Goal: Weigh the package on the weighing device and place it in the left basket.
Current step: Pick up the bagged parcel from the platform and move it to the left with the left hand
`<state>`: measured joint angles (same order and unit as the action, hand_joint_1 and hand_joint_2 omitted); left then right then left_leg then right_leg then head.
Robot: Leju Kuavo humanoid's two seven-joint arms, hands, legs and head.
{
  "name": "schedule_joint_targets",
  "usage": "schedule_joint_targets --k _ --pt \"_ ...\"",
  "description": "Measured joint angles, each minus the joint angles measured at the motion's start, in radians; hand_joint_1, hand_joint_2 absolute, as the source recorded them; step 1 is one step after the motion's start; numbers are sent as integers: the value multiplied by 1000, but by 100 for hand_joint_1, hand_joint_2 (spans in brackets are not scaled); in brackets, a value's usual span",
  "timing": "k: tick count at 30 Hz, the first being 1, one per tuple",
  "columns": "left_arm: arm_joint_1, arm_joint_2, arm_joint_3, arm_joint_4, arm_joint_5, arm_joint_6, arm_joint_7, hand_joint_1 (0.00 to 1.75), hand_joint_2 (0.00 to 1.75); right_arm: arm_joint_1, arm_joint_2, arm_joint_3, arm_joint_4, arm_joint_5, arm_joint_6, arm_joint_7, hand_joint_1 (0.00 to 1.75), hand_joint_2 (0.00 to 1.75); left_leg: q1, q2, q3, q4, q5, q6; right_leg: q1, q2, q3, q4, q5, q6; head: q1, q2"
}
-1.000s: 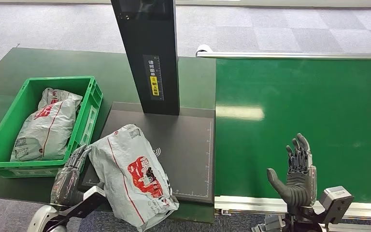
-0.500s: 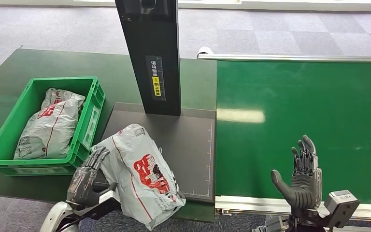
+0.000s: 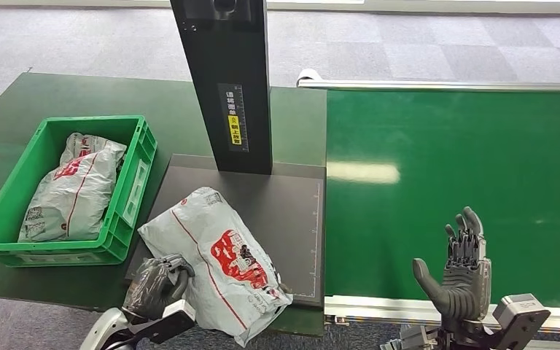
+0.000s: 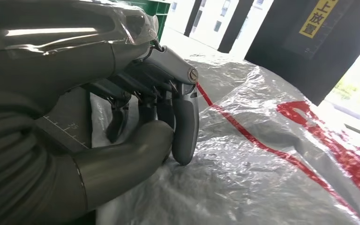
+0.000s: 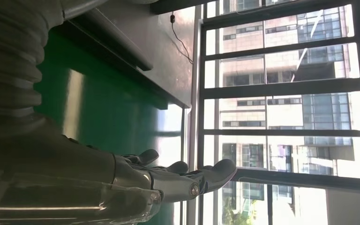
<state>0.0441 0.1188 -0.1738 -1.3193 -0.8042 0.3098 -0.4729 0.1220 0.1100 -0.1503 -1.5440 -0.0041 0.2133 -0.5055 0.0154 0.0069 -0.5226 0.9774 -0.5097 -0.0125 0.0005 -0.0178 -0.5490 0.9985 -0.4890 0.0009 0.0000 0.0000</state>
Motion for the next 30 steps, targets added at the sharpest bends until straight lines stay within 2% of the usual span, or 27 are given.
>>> schedule_joint_targets --k 12,14,16,18,23,30 --pt "-13 -2 -10 -28 87 -4 -35 175 175 4 16 -14 -21 2 5 0 0 175 0 0 -1 0 0 0 0 0 -1 0 0 0 0 0" --pt "-12 -2 -10 -46 96 1 -40 161 175 6 19 -16 -22 2 5 0 0 175 0 0 -1 0 0 0 0 0 -1 0 0 0 0 0" --pt "-9 -2 -10 -68 103 4 -44 74 175 9 21 -19 -22 2 6 0 0 175 0 0 -1 0 0 0 0 0 -1 0 0 0 0 0" --pt "-7 1 -9 -90 101 1 -40 0 175 11 22 -21 -22 4 6 0 0 175 0 0 -1 0 0 0 0 0 -1 0 0 0 0 0" --pt "-5 16 -5 -121 65 -11 -6 0 175 13 26 -27 -22 8 5 0 0 175 0 0 -2 0 0 0 0 0 -1 0 0 0 0 0" --pt "-5 30 4 -137 60 -15 0 0 175 13 27 -29 -22 13 5 -1 0 175 0 0 -2 0 0 0 0 0 -1 0 0 0 0 0"
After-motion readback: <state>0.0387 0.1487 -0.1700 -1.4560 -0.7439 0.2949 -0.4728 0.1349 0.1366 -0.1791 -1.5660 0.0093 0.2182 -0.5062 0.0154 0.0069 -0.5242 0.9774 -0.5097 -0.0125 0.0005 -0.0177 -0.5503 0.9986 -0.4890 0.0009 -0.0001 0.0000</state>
